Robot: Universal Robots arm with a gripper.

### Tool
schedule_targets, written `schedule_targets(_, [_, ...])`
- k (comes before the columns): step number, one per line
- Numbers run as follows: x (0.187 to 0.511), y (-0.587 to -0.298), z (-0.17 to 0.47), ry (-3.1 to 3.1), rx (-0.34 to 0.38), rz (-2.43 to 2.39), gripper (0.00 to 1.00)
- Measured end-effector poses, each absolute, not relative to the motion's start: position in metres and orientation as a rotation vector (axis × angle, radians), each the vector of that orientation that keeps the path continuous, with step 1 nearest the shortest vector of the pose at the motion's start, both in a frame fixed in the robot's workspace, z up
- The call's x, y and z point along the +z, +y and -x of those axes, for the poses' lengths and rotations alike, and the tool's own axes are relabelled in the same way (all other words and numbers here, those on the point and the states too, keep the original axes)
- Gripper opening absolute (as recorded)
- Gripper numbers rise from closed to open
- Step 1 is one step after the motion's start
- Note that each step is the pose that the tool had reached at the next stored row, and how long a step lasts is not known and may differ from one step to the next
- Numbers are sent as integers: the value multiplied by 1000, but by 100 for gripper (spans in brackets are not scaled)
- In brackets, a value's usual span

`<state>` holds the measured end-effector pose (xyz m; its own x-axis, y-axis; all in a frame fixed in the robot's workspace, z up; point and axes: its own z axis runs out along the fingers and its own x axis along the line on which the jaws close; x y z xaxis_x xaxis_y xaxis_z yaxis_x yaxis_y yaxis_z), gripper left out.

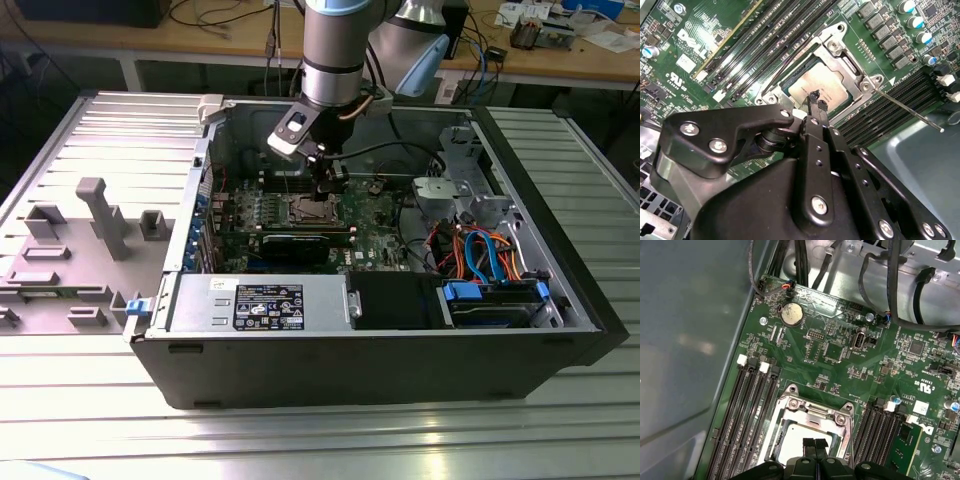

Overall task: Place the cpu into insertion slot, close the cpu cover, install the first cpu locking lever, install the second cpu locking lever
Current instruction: 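Install the first cpu locking lever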

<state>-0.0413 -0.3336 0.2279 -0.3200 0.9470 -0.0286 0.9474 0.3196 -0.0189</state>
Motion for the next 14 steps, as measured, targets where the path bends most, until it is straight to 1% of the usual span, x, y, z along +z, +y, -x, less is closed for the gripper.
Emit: schedule_targets(14, [228, -334, 41, 2574, -50, -1779, 11])
